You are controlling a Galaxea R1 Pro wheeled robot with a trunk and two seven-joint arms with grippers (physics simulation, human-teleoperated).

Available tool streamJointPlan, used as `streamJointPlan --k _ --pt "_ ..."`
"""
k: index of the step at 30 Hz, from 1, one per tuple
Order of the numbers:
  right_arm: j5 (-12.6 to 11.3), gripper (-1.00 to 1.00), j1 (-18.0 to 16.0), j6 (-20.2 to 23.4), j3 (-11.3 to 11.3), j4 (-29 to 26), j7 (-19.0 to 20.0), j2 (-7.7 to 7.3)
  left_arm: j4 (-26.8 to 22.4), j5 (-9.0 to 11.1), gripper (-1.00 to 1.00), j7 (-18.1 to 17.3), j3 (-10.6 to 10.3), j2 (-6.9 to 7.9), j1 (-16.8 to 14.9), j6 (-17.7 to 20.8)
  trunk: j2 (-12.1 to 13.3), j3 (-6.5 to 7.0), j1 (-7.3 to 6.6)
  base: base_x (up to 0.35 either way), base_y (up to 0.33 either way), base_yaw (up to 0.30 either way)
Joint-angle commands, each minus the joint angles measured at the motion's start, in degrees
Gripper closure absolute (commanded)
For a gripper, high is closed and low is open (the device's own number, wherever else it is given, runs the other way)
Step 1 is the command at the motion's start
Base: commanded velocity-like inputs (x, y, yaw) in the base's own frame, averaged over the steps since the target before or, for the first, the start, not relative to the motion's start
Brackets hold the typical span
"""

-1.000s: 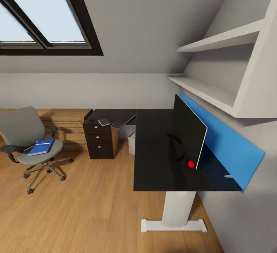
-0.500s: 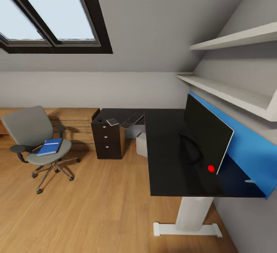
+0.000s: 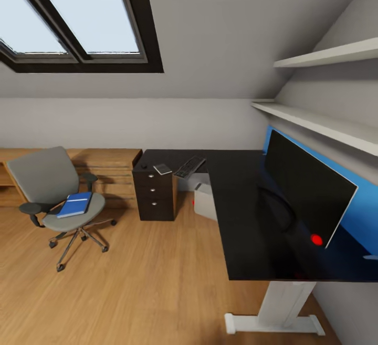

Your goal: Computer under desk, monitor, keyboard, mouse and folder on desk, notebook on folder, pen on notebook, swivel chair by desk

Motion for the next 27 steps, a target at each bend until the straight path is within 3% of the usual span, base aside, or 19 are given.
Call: streamJointPlan --k 1,10,27 --pt "0.11 -1.0 -0.05 -0.06 0.34 0.03 -0.55 -0.03 -0.06 0.61 -1.0 0.39 -0.41 0.06 -0.02 -0.26 -0.11 -0.11 0.05 0.182 0.279 0.0" --pt "0.22 -1.0 -0.05 -0.06 0.3 0.41 -0.55 1.29 -0.06 0.61 -1.0 0.39 -0.49 -0.03 -0.01 -0.26 -0.11 -0.11 0.05 0.212 0.268 0.0" --pt "0.96 -1.0 -0.05 -0.08 0.28 1.39 -0.55 1.45 -0.06 0.61 -1.0 0.39 -0.5 -0.03 -0.02 -0.26 -0.11 -0.11 0.05 0.25 0.255 0.0"
